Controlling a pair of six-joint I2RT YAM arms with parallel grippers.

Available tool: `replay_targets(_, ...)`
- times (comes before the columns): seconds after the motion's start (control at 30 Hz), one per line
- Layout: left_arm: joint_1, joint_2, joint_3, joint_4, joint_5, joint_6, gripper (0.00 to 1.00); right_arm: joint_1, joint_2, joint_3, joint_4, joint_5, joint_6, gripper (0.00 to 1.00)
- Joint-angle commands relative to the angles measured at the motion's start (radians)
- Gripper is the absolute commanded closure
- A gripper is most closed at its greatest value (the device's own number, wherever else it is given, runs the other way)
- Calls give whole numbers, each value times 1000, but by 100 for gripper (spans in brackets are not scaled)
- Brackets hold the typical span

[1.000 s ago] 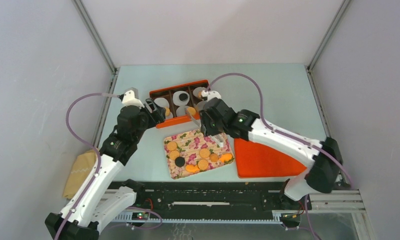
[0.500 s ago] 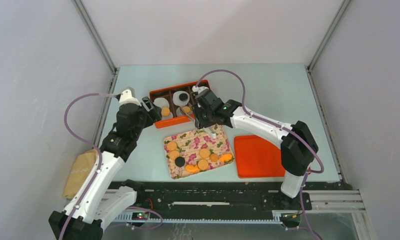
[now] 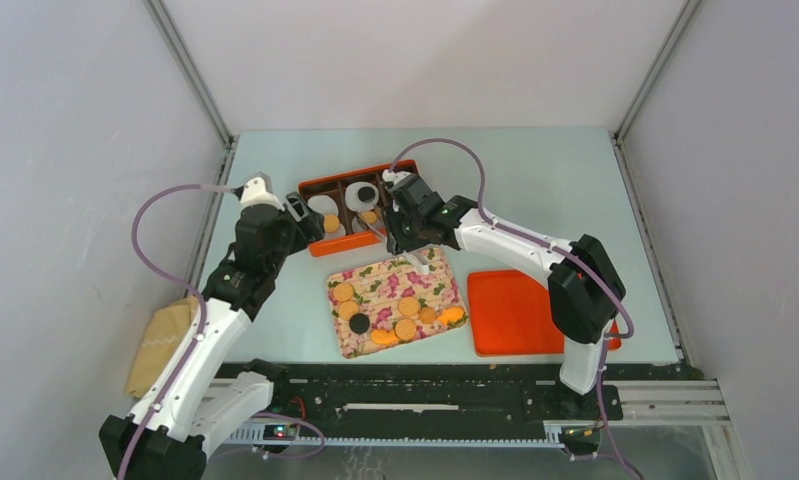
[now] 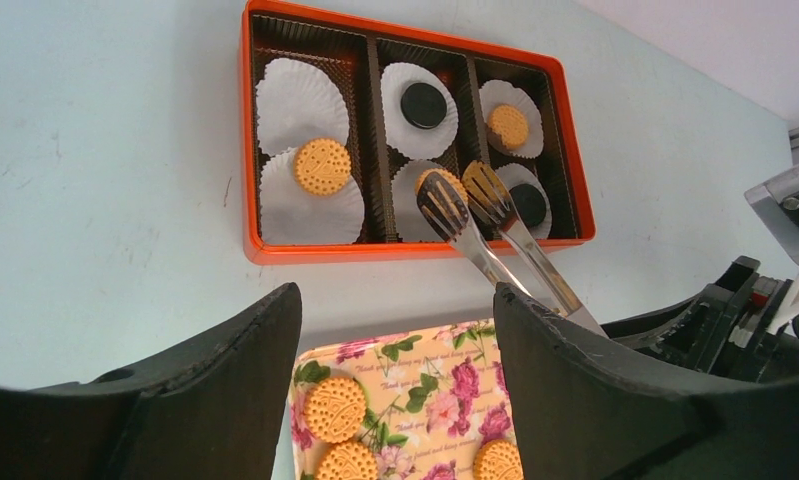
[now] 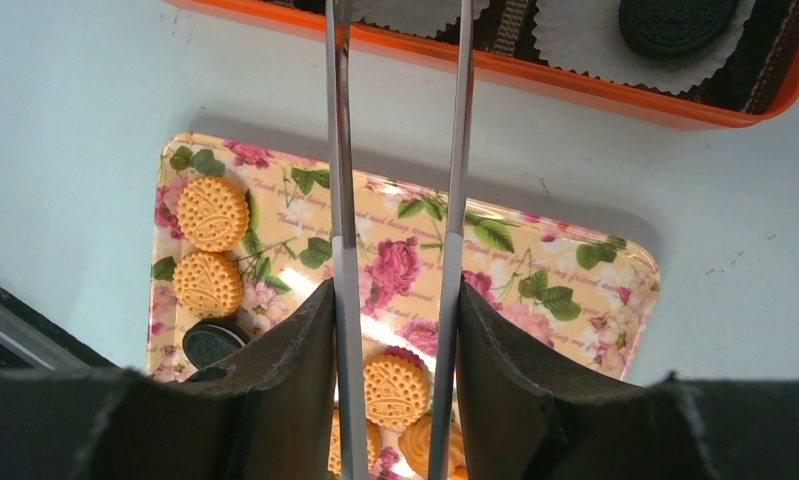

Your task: Pack the cookies

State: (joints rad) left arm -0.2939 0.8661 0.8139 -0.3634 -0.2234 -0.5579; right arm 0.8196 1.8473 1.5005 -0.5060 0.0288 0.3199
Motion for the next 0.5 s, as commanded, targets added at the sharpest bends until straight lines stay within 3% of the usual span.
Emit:
replay_targets(0.0,7,4,35,44,13,12,25,3,17,65,25,-19,-22,82)
replay_targets(0.1,8,8,36,46,13,14,25,5,25,74,17,-18,-22,79)
replay_targets(0.27,9,15,35,52,29,14,24,9,17,71,5,-1,-17,52)
replay_targets(0.47,9,22,36,60,55,12,23,8,10,72,10,-2,-20,44)
